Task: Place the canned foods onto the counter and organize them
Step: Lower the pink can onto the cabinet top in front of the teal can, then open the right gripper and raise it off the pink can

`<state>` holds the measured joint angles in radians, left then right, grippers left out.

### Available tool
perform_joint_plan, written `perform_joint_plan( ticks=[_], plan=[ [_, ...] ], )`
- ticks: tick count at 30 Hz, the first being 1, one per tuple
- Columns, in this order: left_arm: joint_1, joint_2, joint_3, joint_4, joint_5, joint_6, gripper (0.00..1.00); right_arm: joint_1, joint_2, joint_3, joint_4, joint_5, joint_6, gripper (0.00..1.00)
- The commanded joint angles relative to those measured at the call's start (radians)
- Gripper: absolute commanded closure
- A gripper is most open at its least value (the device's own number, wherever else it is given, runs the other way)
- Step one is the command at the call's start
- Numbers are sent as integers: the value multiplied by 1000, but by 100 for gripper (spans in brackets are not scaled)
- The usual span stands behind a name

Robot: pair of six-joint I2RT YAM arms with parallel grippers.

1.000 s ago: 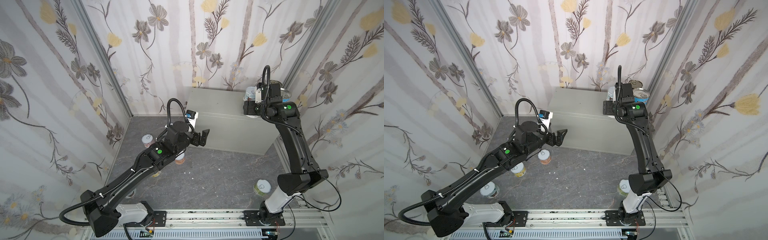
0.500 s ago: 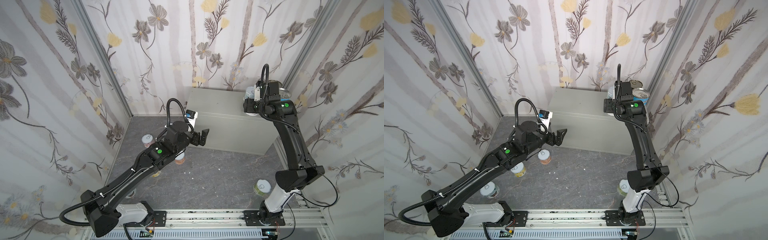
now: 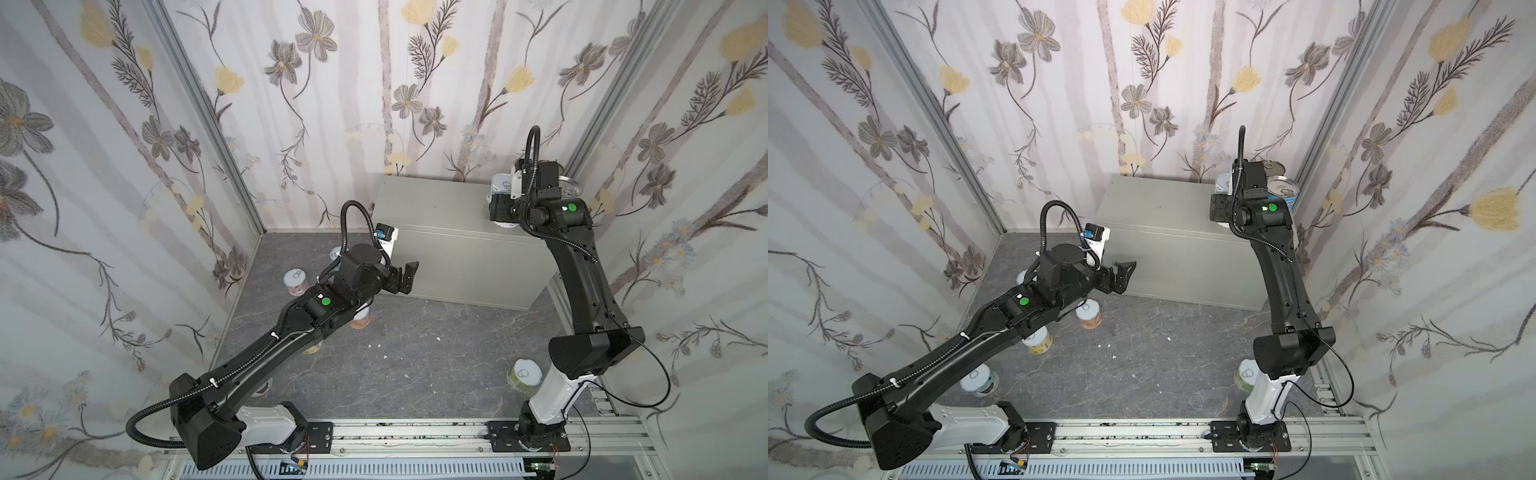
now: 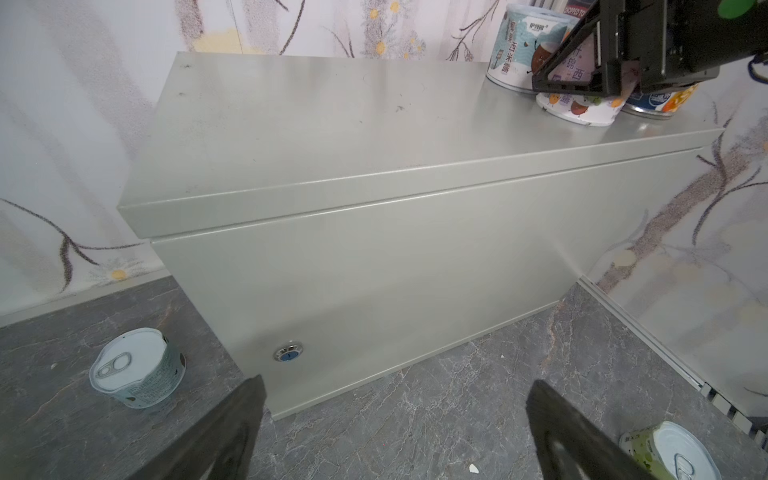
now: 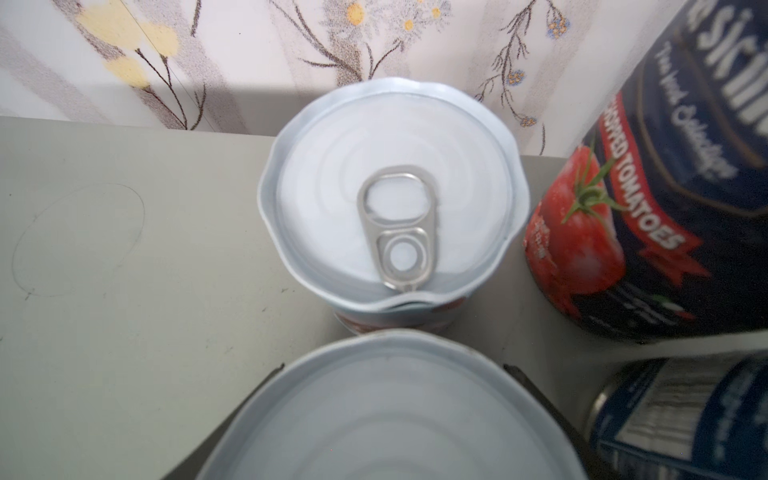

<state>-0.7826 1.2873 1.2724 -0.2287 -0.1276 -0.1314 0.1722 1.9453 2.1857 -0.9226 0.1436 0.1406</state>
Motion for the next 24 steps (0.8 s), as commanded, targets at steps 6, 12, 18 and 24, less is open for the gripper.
perform_joint_plan(
  ticks=[6, 12, 18, 24],
  plan=[
    [6, -4, -12, 37, 3, -1, 0, 0, 12, 11, 21, -13, -3, 11],
    [9, -23, -25, 38, 1, -2, 0, 0, -3, 14, 34, -15, 4, 2],
    [11, -26, -39, 37, -1, -9, 0, 1, -34, 15, 60, -38, 14, 1],
    [11, -59, -49, 38, 0, -20, 0, 4, -59, 14, 72, -75, 21, 1]
  ],
)
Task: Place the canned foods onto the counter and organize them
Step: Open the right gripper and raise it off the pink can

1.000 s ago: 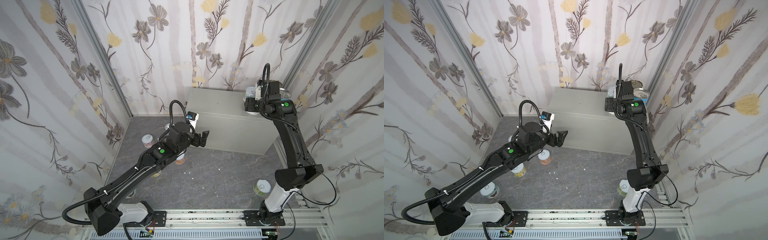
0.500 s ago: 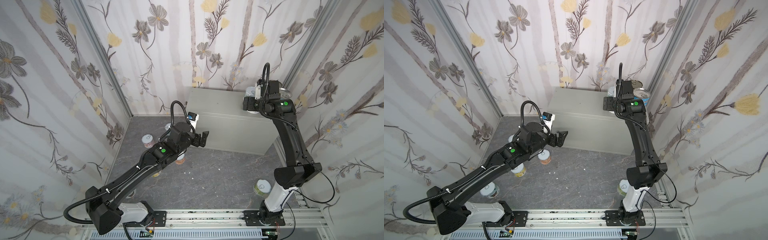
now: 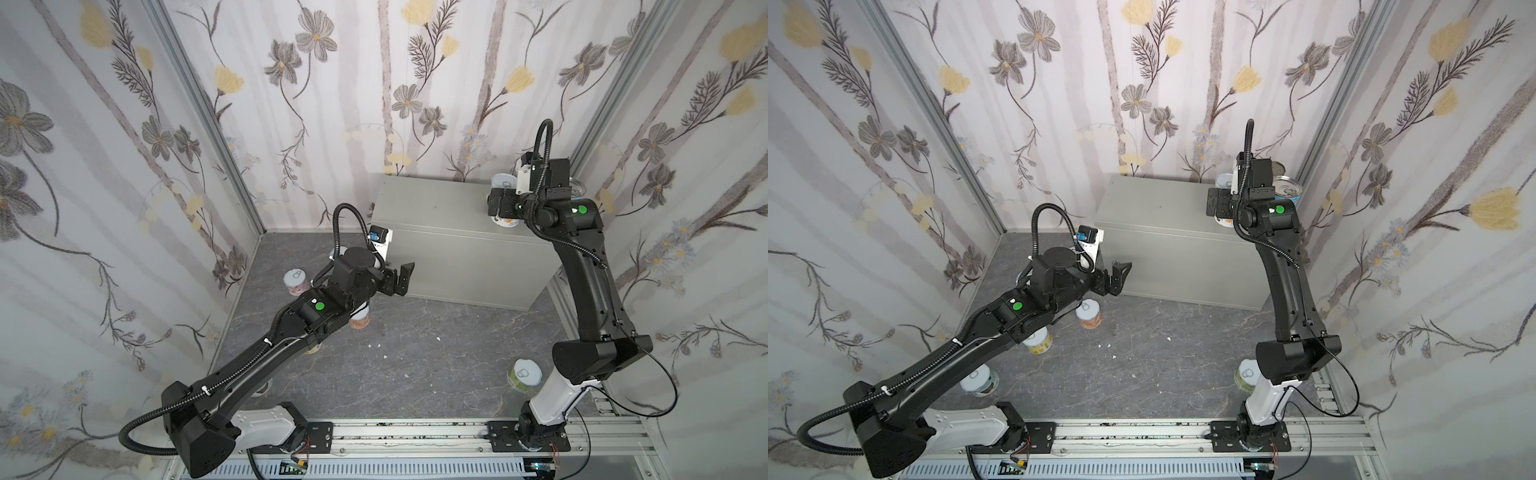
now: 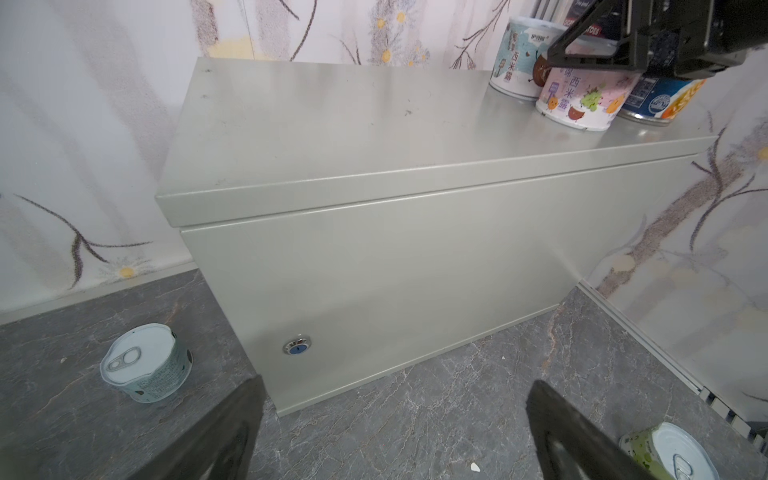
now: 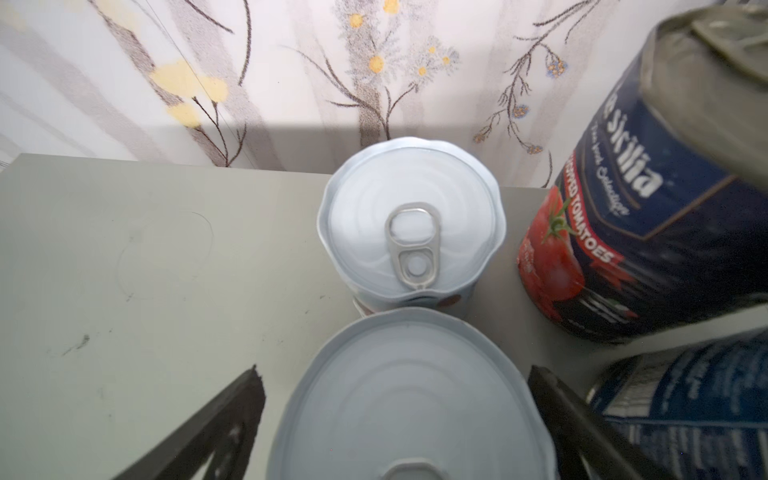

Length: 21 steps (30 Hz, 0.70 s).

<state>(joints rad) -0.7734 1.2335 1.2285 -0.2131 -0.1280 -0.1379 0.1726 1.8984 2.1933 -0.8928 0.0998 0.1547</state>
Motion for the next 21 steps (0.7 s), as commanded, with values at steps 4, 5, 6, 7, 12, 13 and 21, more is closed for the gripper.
perform_joint_plan(
  ticks=[4, 5, 6, 7, 12, 13, 21],
  plan=[
    [2, -15, -12, 21, 1, -18, 0, 10, -45, 6, 62, -50, 9, 1],
    [2, -18, -15, 21, -2, -18, 0, 10, -56, 6, 68, -56, 11, 1],
    [2, -21, -18, 21, -4, -18, 0, 11, -66, 6, 74, -61, 11, 1],
    [2, -26, -22, 21, -8, -17, 0, 11, -79, 6, 80, -65, 12, 1],
    [2, -51, -48, 20, -12, -29, 0, 19, -143, 6, 100, -84, 21, 1],
    [2, -57, -56, 20, -12, -30, 0, 20, -157, 6, 103, -87, 23, 1],
    [2, -104, -102, 18, -18, -49, 0, 20, -270, 6, 107, -59, 27, 0]
  ],
)
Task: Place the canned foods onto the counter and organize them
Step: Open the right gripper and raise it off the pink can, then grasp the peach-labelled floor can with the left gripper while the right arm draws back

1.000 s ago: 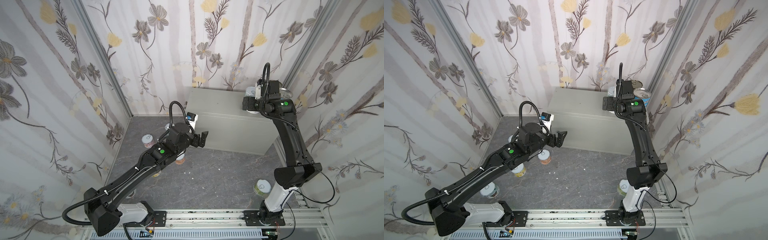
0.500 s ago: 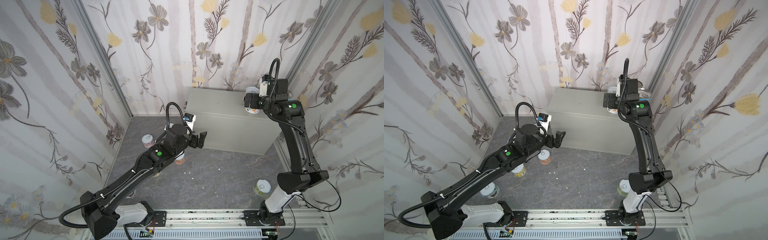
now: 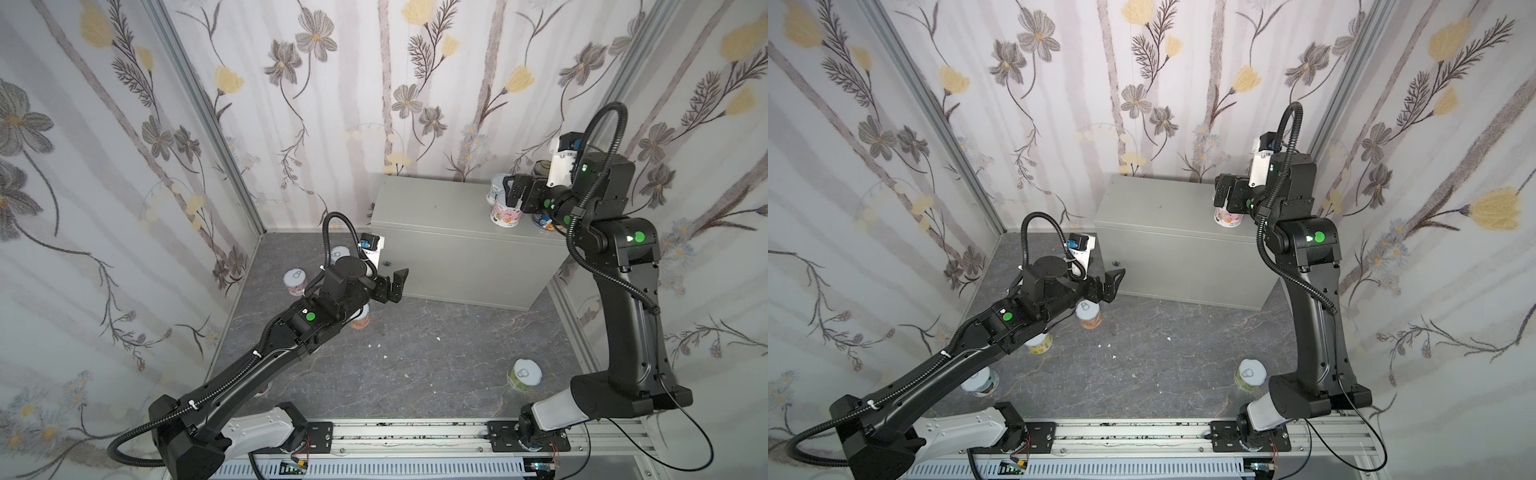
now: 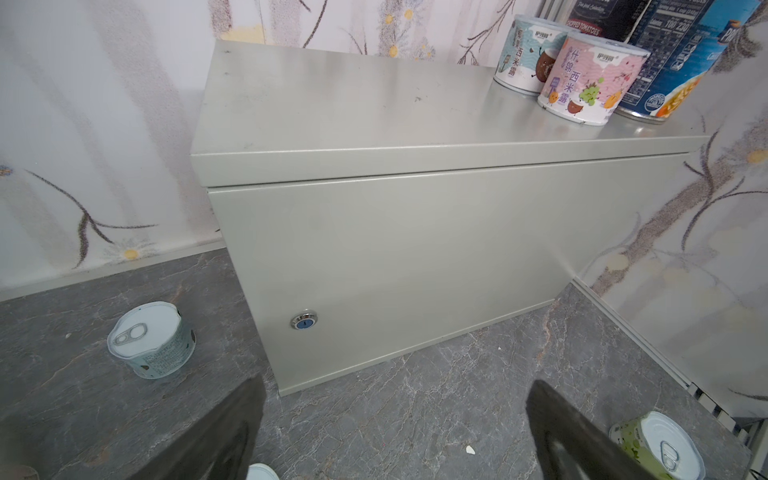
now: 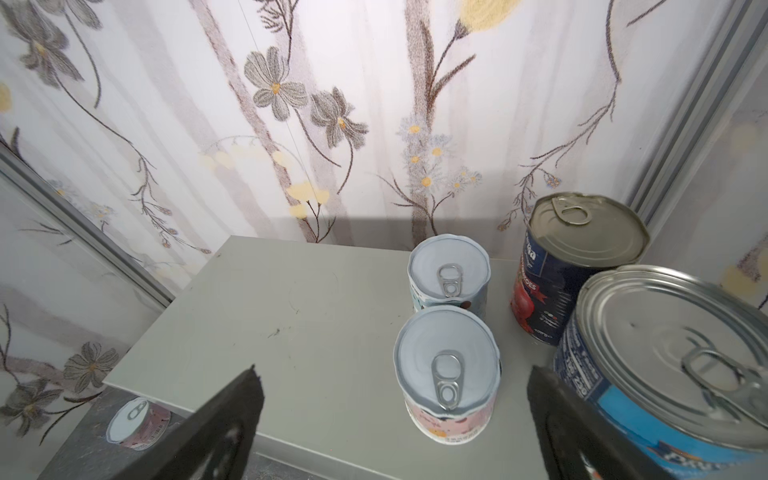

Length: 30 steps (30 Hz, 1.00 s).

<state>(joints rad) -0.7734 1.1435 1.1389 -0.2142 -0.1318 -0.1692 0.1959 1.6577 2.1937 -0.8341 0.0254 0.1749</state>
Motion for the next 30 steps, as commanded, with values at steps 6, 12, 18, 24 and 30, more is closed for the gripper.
perform_joint_plan(
  ticks=[6, 12, 18, 24, 30],
  plan=[
    [3, -49, -75, 19, -24, -36, 0, -76, -120, 6, 35, -31, 45, 7],
    [12, -96, -157, 18, -52, -57, 0, -79, -220, -91, 34, -58, 33, 6],
    [35, -168, -266, 7, -64, -95, 0, -79, -415, -330, 75, -97, 10, 3],
    [43, -187, -363, 8, -75, -140, 0, -47, -571, -562, 92, -199, 24, 6],
    [42, -187, -442, 17, -110, -174, 0, 15, -723, -786, 142, -212, 31, 4]
  ],
)
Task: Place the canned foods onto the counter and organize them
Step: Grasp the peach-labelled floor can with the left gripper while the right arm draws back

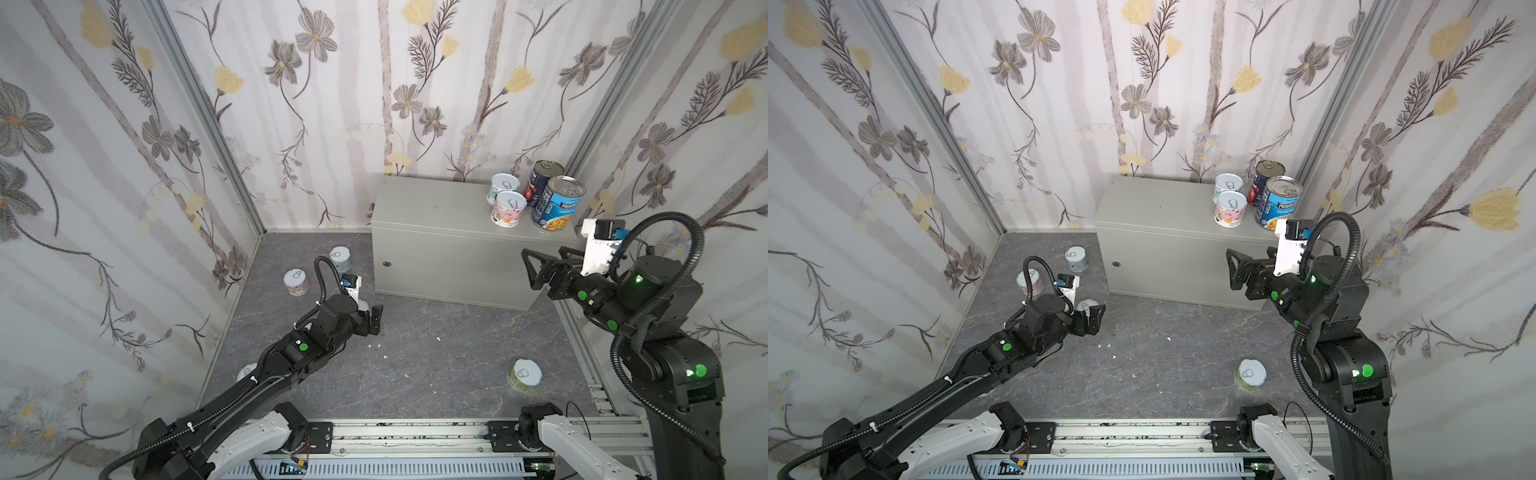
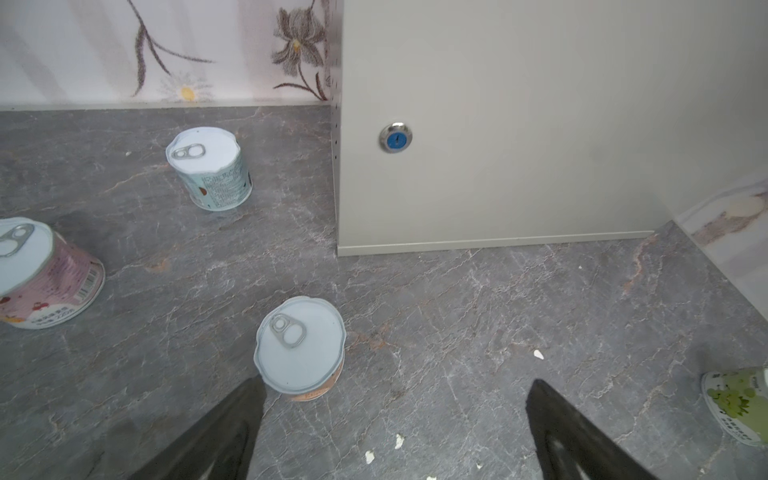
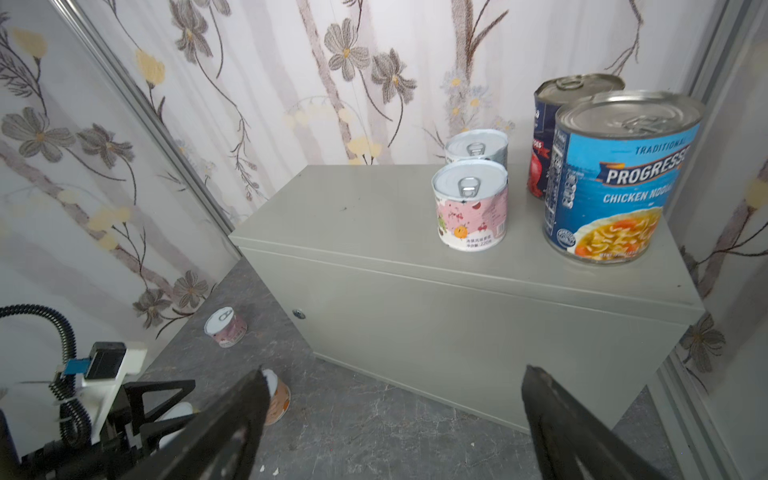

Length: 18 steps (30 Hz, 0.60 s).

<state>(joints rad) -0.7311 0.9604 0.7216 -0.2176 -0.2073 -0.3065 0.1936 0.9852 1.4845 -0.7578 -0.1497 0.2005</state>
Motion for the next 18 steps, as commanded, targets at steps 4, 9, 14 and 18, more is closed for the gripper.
perform_joint_plan(
  ticks=[4, 9, 14, 18],
  plan=[
    [0, -31, -97, 43, -71, -70, 0, 56, -155, -258, 141, -73, 35, 5],
    [2, -15, -171, 94, -85, -101, 0, 88, -244, -457, 222, -108, 88, 6],
    [11, 35, -210, 158, -105, -114, 0, 126, -294, -628, 288, -123, 126, 7],
    [35, 78, -223, 207, -100, -112, 0, 151, -323, -703, 317, -129, 132, 7]
  ],
)
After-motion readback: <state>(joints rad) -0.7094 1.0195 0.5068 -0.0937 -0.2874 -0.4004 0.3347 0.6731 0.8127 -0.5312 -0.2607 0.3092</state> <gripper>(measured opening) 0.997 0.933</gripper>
